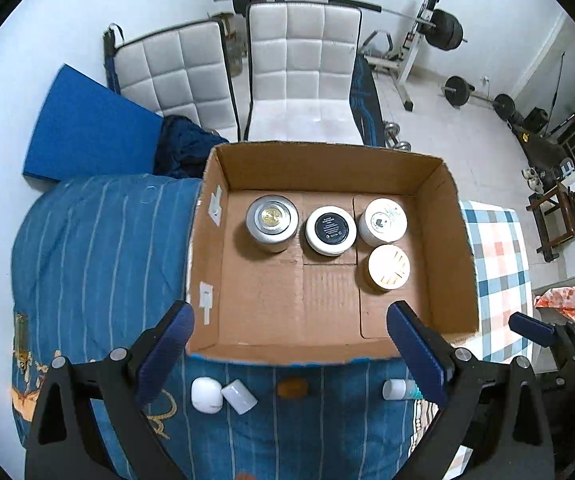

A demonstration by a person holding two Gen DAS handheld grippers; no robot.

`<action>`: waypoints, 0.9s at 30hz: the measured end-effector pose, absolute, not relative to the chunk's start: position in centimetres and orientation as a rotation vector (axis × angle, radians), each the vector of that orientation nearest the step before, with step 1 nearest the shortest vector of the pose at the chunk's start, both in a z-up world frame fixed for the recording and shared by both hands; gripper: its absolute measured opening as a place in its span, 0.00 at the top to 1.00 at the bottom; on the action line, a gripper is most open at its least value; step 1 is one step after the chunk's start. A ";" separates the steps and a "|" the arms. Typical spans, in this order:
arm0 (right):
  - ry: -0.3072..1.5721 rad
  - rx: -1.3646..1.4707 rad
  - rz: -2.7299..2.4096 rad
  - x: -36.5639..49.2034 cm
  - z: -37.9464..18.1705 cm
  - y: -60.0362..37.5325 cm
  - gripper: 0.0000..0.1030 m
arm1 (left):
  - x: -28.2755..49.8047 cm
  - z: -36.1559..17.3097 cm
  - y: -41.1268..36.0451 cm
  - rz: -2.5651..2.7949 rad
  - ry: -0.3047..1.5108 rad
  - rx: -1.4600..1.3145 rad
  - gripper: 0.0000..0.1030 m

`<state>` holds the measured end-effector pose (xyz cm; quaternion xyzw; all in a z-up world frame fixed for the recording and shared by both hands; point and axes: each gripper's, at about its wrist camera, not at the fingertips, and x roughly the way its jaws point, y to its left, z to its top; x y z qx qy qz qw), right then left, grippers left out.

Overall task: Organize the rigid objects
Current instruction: 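Release both tins in the box and lift the tools away, then grasp the white oval case with the left tool while the right tool grasps the teal bottle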

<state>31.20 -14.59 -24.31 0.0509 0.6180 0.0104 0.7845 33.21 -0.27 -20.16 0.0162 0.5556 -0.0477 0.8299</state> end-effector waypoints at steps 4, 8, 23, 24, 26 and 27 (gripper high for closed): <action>1.269 0.106 0.034 29.2 -22.0 -14.6 0.00 | 30.9 -18.3 -0.2 -0.095 1.127 0.035 0.04; 1.226 0.115 0.058 27.5 -20.2 -14.6 0.00 | 28.8 -16.9 -0.2 -0.093 1.096 0.029 0.04; 1.483 -0.040 0.092 25.4 -31.6 -15.9 0.00 | 26.7 -27.1 10.2 0.098 1.338 -0.100 0.04; 1.521 -0.076 0.071 25.4 -33.7 -16.0 0.00 | 26.7 -28.6 10.8 0.108 1.375 -0.113 0.04; 1.574 -0.113 0.055 25.3 -36.9 -16.1 0.00 | 26.6 -32.1 12.0 0.132 1.451 -0.133 0.04; 1.597 -0.132 0.041 25.2 -38.6 -16.1 0.01 | 26.6 -33.4 12.4 0.138 1.476 -0.139 0.04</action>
